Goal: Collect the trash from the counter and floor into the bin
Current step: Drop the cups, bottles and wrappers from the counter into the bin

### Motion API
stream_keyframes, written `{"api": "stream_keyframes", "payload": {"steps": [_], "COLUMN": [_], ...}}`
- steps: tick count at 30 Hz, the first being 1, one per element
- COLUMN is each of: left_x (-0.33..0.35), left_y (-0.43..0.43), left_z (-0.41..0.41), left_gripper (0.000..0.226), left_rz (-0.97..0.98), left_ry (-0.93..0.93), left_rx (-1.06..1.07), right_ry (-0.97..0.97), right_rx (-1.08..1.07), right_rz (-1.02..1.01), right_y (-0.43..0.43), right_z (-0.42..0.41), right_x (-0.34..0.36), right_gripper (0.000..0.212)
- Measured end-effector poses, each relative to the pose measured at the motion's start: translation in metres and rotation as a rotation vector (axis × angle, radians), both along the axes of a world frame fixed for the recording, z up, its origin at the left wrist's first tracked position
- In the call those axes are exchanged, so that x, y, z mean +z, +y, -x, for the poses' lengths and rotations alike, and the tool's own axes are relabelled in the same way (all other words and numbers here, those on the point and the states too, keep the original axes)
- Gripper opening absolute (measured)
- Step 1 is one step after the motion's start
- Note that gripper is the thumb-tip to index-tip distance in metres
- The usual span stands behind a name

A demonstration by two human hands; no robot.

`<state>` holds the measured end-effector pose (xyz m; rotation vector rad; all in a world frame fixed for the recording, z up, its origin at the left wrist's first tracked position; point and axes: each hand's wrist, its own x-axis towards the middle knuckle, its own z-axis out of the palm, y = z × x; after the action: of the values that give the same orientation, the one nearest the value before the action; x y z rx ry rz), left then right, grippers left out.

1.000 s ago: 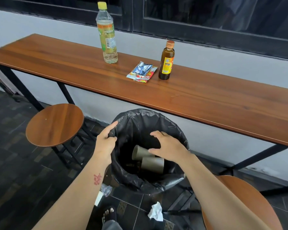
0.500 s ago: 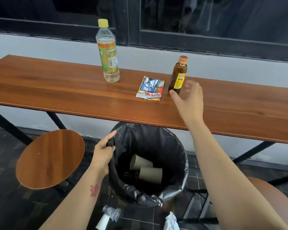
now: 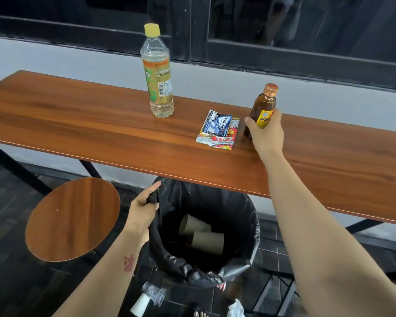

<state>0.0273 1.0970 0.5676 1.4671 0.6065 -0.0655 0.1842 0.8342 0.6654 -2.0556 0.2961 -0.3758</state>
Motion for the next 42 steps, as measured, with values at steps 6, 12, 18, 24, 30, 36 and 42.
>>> {"api": "stream_keyframes", "payload": {"steps": [6,12,18,24,30,36,42], "left_x": [-0.002,0.0,-0.002,0.005,0.021,0.022,0.013], "left_y": [0.002,0.007,0.013,0.02,0.023,0.027,0.031], "left_z": [-0.001,0.009,0.023,0.034,0.042,0.044,0.042], "left_gripper": [0.068,0.069,0.069,0.064,0.062,0.062,0.061], "left_rz": [0.013,-0.004,0.029,0.02,-0.059,-0.099,-0.072], "left_ry": [0.002,0.005,-0.008,0.004,-0.02,-0.025,0.017], "left_rx": [0.015,0.025,0.036,0.02,-0.025,-0.057,-0.009], "right_ry": [0.008,0.109,0.54,0.709,0.675,0.637,0.381], "right_rx": [0.124,0.481,1.072,1.018,0.743,0.796,0.813], "right_rz": [-0.07,-0.152,0.226,0.722,0.841,0.868,0.712], "right_y": [0.002,0.009,0.032,0.065,0.07,0.071,0.069], "right_z": [0.023,0.063,0.12,0.144,0.144,0.151,0.15], "right_x": [0.008,0.023,0.037,-0.046,-0.12,-0.158,-0.119], "right_gripper": [0.055,0.051,0.029,0.059,0.064,0.051,0.044]}}
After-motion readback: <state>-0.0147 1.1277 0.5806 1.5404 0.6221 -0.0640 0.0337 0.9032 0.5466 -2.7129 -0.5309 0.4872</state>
